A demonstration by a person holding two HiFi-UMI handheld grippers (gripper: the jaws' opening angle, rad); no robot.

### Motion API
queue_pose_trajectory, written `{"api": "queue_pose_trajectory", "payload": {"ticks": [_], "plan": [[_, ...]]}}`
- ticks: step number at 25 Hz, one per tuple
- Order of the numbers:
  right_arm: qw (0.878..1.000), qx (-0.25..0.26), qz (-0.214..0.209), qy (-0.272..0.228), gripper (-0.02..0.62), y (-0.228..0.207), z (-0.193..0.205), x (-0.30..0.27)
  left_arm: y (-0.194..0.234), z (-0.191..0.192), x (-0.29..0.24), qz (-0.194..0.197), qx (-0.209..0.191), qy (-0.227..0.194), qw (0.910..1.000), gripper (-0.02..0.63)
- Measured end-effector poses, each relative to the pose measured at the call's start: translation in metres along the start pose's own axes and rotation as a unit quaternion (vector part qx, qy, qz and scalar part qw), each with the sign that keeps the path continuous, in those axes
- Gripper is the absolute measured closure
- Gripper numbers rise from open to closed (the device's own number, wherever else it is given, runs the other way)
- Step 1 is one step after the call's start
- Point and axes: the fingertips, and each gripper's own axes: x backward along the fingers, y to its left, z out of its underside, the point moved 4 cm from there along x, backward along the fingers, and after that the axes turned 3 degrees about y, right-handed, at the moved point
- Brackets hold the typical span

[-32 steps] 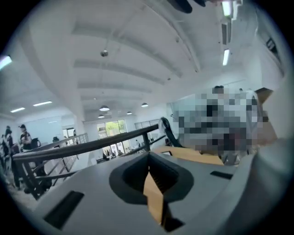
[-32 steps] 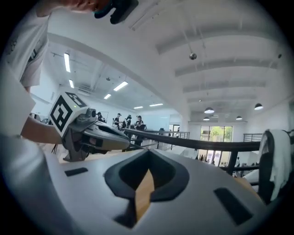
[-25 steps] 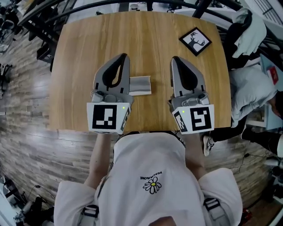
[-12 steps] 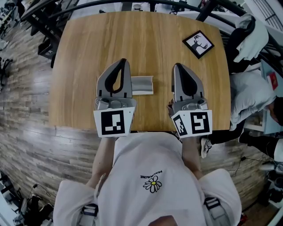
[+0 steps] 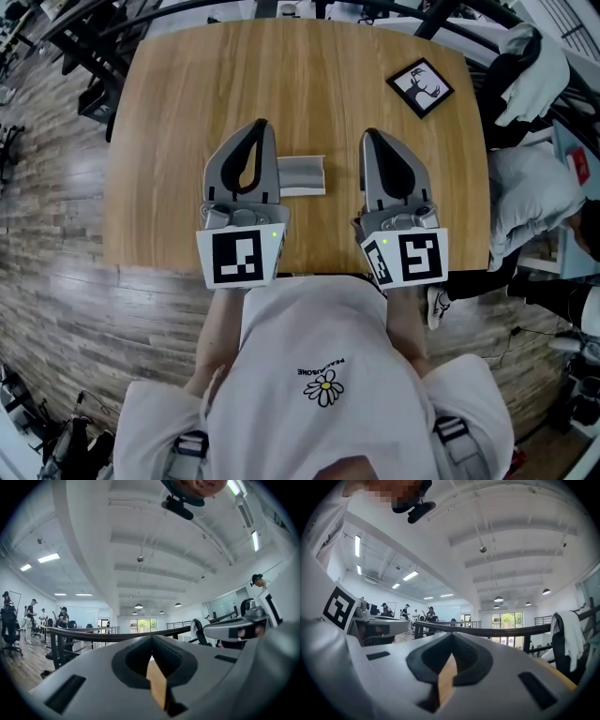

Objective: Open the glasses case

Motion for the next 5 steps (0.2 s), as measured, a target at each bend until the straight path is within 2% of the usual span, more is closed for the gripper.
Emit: {"api": "queue_pose_trajectory", "payload": {"ticks": [5], "plan": [[1.0, 0.007, -0.001, 0.0, 0.591, 0.0012, -0.0002, 0.0, 0.0014, 0.0009, -0.0009, 0.0, 0.001, 0.0, 1.0, 0.591]]}}
